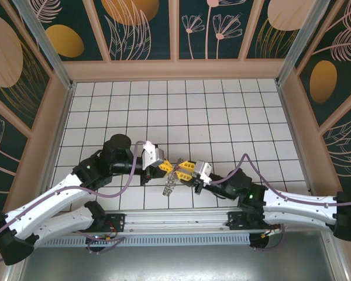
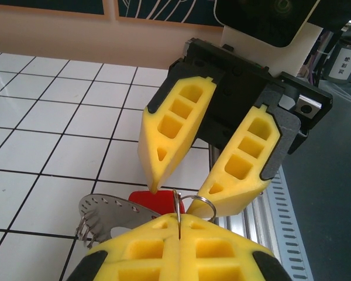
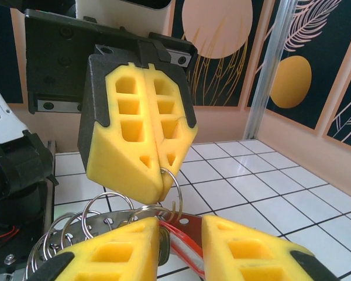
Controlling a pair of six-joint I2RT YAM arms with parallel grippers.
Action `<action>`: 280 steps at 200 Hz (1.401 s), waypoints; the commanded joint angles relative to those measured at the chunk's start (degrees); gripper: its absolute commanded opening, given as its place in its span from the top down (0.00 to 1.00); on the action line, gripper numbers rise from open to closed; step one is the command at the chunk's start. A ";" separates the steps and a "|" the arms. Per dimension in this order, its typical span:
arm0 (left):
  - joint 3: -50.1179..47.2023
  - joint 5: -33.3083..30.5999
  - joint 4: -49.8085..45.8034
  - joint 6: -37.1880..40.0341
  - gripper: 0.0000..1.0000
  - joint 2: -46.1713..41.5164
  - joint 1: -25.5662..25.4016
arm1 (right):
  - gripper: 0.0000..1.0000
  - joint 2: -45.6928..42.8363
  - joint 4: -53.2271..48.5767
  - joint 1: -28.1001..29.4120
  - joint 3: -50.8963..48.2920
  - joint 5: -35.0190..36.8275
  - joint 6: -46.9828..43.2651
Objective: Put the keys on the keyring
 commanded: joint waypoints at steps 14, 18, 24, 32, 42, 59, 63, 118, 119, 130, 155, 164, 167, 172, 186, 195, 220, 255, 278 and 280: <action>-0.09 4.54 2.20 1.02 1.00 -0.19 -0.16 | 0.80 0.54 3.22 -1.30 2.34 -1.77 0.73; -0.12 4.68 2.20 0.95 1.00 -0.14 -0.22 | 0.81 0.54 3.22 -1.39 2.35 -2.08 0.77; -0.08 4.76 2.12 0.89 1.00 -0.01 -0.22 | 0.82 0.45 3.24 -1.36 2.36 -2.44 0.65; -0.02 4.93 2.07 0.95 1.00 0.20 -0.18 | 0.83 0.30 3.14 -1.45 2.39 -2.52 0.63; 0.02 5.03 2.03 0.84 1.00 0.43 -0.20 | 0.83 0.19 3.05 -1.50 2.43 -2.52 0.38; 0.16 4.85 1.92 0.90 1.00 0.65 -0.16 | 0.83 0.19 2.20 -1.66 2.83 -5.50 0.24; 0.16 4.73 1.85 0.91 1.00 0.62 -0.22 | 0.83 0.25 2.03 -1.74 2.95 -5.81 0.21; 0.16 4.72 1.50 1.18 1.00 0.87 -0.28 | 0.85 0.35 1.55 -1.91 3.55 -6.41 -0.09; 0.16 4.69 1.50 1.19 1.00 0.87 -0.30 | 0.85 0.40 1.50 -1.92 3.57 -6.44 -0.12; 0.18 4.75 1.50 1.12 1.00 0.87 -0.31 | 0.87 0.62 1.25 -2.15 3.75 -6.39 -0.17; 0.16 4.65 1.72 1.08 1.00 0.61 -0.28 | 0.97 1.06 0.52 -2.46 4.17 -6.56 -0.10; 0.16 4.30 1.91 0.92 1.00 0.52 -0.38 | 1.00 1.07 0.00 -2.55 4.32 -6.35 -0.29; 0.16 4.19 1.94 0.92 1.00 0.52 -0.37 | 1.00 1.07 -0.10 -2.53 4.37 -6.26 -0.39; 0.18 3.67 2.00 0.77 1.00 0.39 -0.40 | 1.00 1.06 -0.71 -2.53 4.57 -6.10 -0.62; 0.34 1.20 1.55 0.79 1.00 0.33 -1.00 | 1.00 1.09 -3.78 -2.58 5.82 -4.99 -1.62; 1.00 -1.38 0.26 1.22 1.00 0.49 -1.70 | 1.00 1.31 -6.83 -2.58 7.20 -4.13 -2.43; 3.97 -7.13 -4.46 2.84 0.94 1.87 -3.68 | 1.00 2.35 -16.37 -2.70 12.02 -3.05 -4.68; 8.25 -10.19 -8.49 4.53 0.95 4.91 -5.83 | 1.00 5.68 -26.61 -2.69 18.31 -3.46 -5.68; 10.13 -10.79 -10.33 5.36 1.00 7.38 -6.75 | 1.00 7.33 -29.91 -2.59 20.55 -4.16 -5.78; 10.10 -10.85 -10.47 5.41 1.00 7.60 -6.91 | 1.00 7.36 -30.10 -2.58 20.68 -4.23 -5.78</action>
